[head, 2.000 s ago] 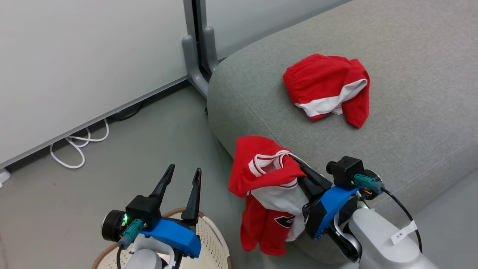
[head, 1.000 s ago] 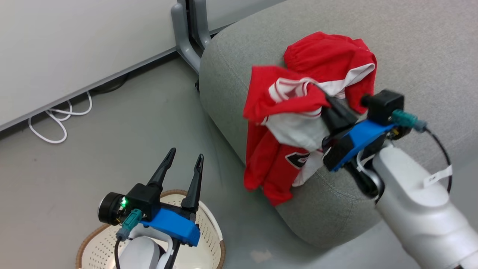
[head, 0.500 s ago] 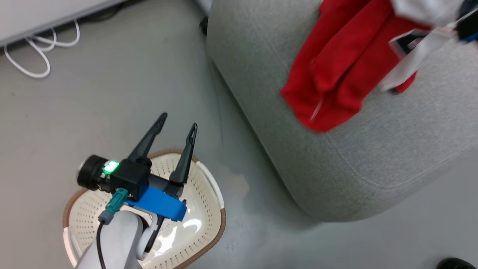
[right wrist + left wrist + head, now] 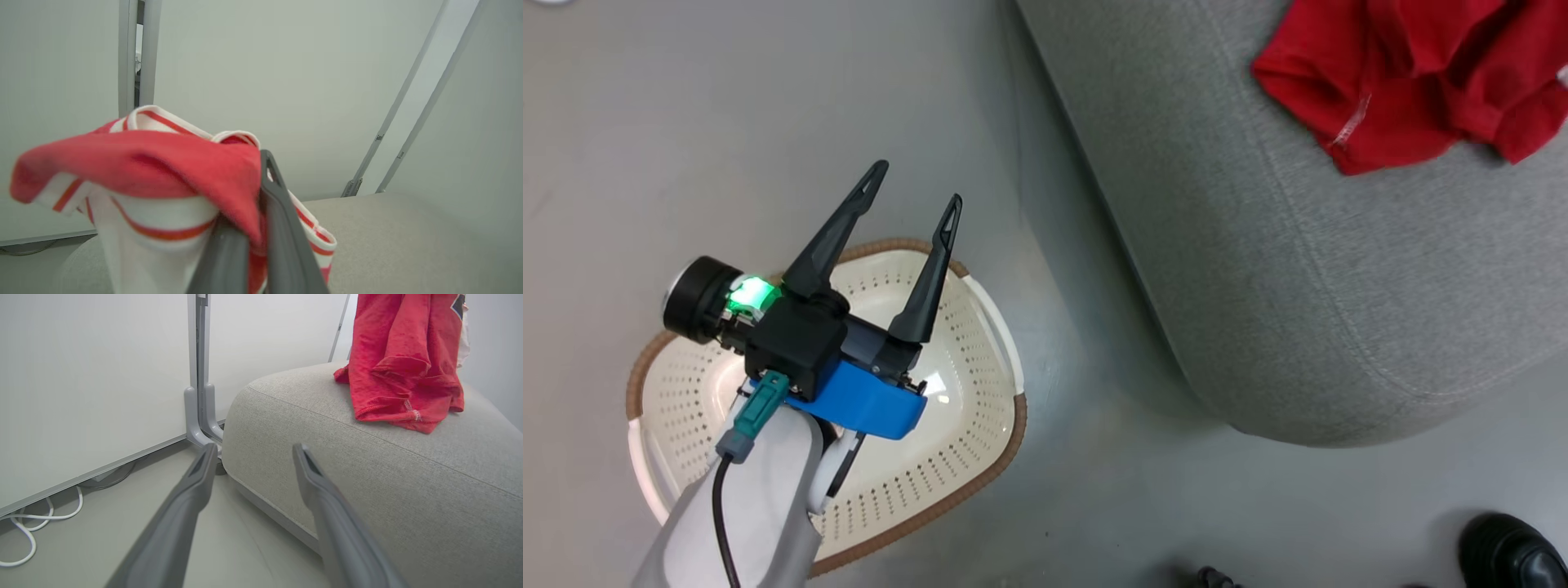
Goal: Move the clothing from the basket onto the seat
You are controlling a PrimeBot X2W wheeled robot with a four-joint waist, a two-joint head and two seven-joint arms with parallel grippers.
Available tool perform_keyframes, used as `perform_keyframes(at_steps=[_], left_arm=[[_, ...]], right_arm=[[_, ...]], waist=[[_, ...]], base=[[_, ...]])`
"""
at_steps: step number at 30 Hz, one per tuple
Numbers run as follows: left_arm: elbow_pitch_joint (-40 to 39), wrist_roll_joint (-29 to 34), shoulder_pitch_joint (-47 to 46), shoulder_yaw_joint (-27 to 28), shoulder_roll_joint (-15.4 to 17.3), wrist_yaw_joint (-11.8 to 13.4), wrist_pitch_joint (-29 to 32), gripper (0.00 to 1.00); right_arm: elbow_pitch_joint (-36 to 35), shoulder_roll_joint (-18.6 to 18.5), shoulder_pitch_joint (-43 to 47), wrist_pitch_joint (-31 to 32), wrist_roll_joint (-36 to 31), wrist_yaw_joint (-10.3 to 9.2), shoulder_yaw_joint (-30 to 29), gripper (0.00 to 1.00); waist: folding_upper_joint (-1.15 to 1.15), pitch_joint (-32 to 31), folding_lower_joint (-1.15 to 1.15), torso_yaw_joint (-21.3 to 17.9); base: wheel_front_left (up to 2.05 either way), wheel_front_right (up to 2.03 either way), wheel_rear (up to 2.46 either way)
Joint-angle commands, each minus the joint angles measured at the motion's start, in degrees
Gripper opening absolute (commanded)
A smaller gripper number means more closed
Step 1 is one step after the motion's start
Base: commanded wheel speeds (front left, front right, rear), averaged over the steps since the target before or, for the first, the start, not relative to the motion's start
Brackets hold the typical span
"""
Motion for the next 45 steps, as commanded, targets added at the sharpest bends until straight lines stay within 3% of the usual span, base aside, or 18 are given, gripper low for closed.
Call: perform_keyframes(at_steps=[1, 12, 19, 20, 21, 22, 23, 24, 34, 45], left_arm=[[-0.6, 0.3, -1.2, 0.0, 0.8, -0.1, -0.2, 1.0], [-2.7, 0.5, -1.4, 0.1, 2.5, 0.3, -0.2, 1.0], [-2.8, 0.2, -0.9, -0.1, 2.1, 0.4, -0.2, 1.0], [-2.7, 0.1, -0.9, -0.1, 2.0, 0.5, -0.2, 1.0], [-2.6, 0.1, -0.9, -0.1, 2.0, 0.5, -0.2, 1.0], [-2.6, 0.4, -1.0, -0.2, 2.0, 0.6, -0.2, 1.0], [-2.4, 0.5, -1.0, -0.3, 1.8, 0.7, -0.2, 1.0], [-2.2, 0.5, -1.0, -0.4, 1.7, 0.7, -0.2, 1.0], [0.5, 0.0, -0.1, -1.2, -0.6, 0.5, -0.2, 1.0], [4.0, -1.9, 4.4, 1.2, -4.9, 0.3, -0.2, 1.0]], right_arm=[[1.6, 0.8, 2.9, -0.6, -0.6, 0.0, -0.3, 0.0], [10.5, 8.2, 11.0, -2.7, -3.7, 0.0, -3.5, 0.0], [12.7, 9.9, 12.7, -2.8, -4.7, 0.0, -4.8, 0.0], [12.8, 9.9, 13.2, -2.8, -5.0, 0.0, -4.9, 0.07], [13.0, 9.9, 13.5, -2.8, -5.3, 0.0, -5.0, 0.27], [13.1, 10.0, 13.6, -2.8, -5.4, 0.0, -5.3, 0.48], [13.0, 10.1, 13.7, -2.8, -5.5, 0.0, -5.7, 0.8], [13.0, 10.1, 14.0, -2.8, -5.8, 0.0, -5.9, 1.0], [14.1, 9.8, 17.1, -2.9, -7.4, 0.0, -7.4, 1.0], [12.8, 10.5, 23.4, -2.9, -10.5, 0.0, -5.0, 1.0]], waist=[[0.0, 2.0, -0.01, 0.6], [0.0, 5.5, -0.01, 1.9], [0.0, 4.9, -0.01, 3.0], [0.0, 4.7, -0.01, 3.1], [0.0, 4.5, -0.01, 3.2], [0.0, 4.2, -0.01, 3.2], [0.0, 3.9, -0.01, 3.3], [0.0, 3.6, -0.01, 3.3], [0.0, -1.0, -0.01, 4.9], [0.0, -10.5, -0.01, 6.8]], base=[[0.0, 0.0, 0.0], [0.0, 0.0, 0.0], [0.0, 0.0, 0.0], [0.0, 0.0, 0.0], [0.0, 0.0, 0.0], [0.0, 0.0, 0.0], [0.0, 0.0, 0.0], [0.0, 0.0, 0.0], [0.0, 0.0, 0.0], [0.0, 0.0, 0.0]])
